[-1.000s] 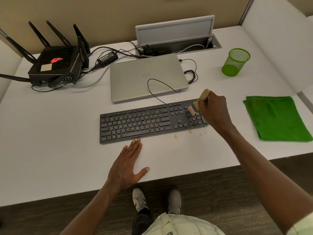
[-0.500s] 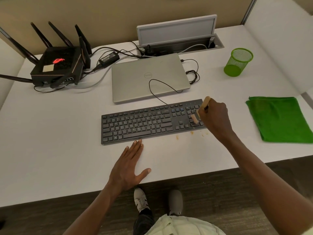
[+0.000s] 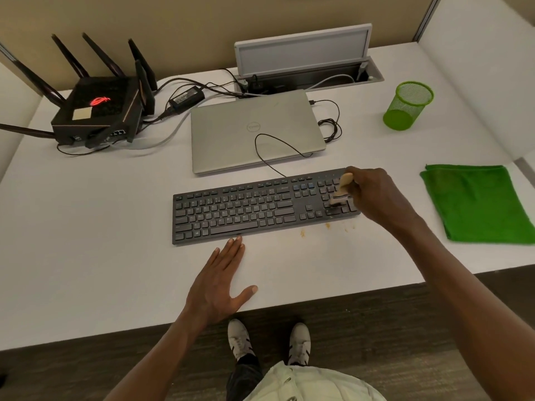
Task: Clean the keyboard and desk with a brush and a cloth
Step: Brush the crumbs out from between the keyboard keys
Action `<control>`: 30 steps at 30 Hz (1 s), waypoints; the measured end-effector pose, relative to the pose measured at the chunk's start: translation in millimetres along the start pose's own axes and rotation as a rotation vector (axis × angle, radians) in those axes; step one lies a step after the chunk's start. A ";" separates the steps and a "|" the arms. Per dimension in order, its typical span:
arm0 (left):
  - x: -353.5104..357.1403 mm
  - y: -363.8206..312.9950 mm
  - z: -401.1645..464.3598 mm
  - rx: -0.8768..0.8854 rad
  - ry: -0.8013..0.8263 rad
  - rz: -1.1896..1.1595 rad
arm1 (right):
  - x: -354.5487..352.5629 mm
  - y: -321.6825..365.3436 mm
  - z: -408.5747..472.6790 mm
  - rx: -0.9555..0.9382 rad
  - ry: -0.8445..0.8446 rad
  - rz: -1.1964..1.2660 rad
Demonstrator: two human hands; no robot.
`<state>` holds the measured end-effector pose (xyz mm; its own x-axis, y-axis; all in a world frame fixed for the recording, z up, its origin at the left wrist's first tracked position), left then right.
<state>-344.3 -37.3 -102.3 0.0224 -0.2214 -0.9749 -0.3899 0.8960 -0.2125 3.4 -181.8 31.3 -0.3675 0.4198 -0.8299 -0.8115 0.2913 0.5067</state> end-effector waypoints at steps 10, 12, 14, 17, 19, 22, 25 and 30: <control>-0.9 0.4 0.0 -0.005 0.006 0.002 | 8.0 0.3 -3.2 0.029 0.065 -0.045; -0.2 0.2 0.5 -0.004 0.009 0.006 | 3.8 5.1 0.8 0.004 0.031 -0.026; 0.4 0.4 0.7 -0.003 0.018 0.010 | 8.6 14.7 2.5 -0.037 0.037 0.021; 0.7 0.9 0.4 -0.004 0.018 0.009 | 21.7 18.3 -1.5 -0.029 0.094 0.051; 0.8 0.6 0.7 -0.002 0.015 0.005 | 20.2 15.4 -4.2 0.000 0.105 -0.009; 0.6 0.8 0.6 0.002 0.005 0.000 | 9.3 17.1 -2.0 0.001 0.046 -0.051; 0.7 0.7 0.4 0.001 0.007 0.006 | 10.2 25.3 1.6 -0.067 0.053 0.011; 0.6 0.1 0.5 -0.003 0.009 0.006 | 15.7 6.9 -3.9 -0.020 0.104 0.002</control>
<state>-343.9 -37.1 -102.9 0.0121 -0.2197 -0.9755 -0.3931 0.8960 -0.2066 -9.7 -176.5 20.8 -0.4137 0.3281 -0.8492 -0.8190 0.2732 0.5045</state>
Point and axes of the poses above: each hand's wrist, its own z-axis towards the middle knuckle, its own x-axis out of the palm, y = z × x, the point moved 2 cm from there along z, towards the middle knuckle, and after that the axes turned 6 degrees about z, right-handed, at the moved point
